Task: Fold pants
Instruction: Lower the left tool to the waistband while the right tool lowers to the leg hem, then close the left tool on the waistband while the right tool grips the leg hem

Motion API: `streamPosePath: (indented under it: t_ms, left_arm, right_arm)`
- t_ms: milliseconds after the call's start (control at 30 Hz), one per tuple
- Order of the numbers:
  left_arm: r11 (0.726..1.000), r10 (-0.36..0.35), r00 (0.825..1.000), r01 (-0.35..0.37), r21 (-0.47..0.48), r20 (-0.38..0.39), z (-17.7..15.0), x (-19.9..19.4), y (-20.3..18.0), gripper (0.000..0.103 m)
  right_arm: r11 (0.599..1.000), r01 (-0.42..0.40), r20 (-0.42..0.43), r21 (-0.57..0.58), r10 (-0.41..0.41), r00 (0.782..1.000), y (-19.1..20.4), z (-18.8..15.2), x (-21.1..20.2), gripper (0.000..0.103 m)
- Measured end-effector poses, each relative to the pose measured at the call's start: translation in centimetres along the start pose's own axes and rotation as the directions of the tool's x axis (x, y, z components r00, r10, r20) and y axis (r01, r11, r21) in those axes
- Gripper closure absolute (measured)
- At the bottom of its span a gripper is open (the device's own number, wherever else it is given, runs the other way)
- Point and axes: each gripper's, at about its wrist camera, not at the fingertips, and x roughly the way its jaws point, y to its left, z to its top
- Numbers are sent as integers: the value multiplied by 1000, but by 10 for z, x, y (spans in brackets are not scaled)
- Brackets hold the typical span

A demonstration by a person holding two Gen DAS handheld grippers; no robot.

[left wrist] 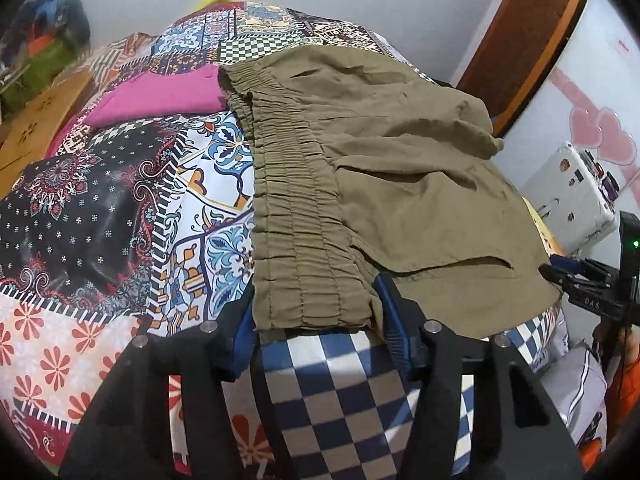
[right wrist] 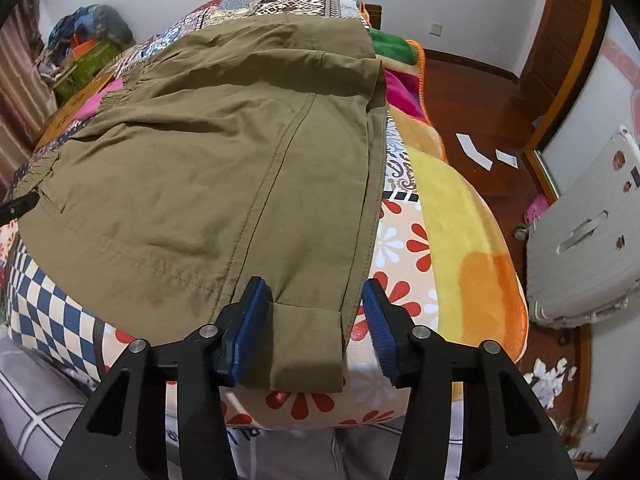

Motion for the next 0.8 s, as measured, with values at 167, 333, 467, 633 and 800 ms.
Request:
streamPosePath:
  t_ms: [167,333,467,633,800]
  left_arm:
    - [999,23,1000,-23,30,-3,-2,-7,-6,47]
    - [994,84,995,-87,59,48,14,-29,-5,36]
    - [992,107,983,-115,48,147,37,-51,2,23]
    - [983,161,965,-175,53,208,78,-46,8,21]
    - [976,205,959,-215,28,198,121,-6,25,21]
  right_arm:
    - [1000,-9,-28,7,9,1000,-11,2,1,56]
    - [999,41,-15,30,-40,999,-26,20,-11,51]
    - [997,40,88,61,-45,995,-38,49,-30,38]
    - [998,46,197,36,-53,979,-37,91,-34,31]
    - [998,55,257,8,-55,965,-34,133,-15,29]
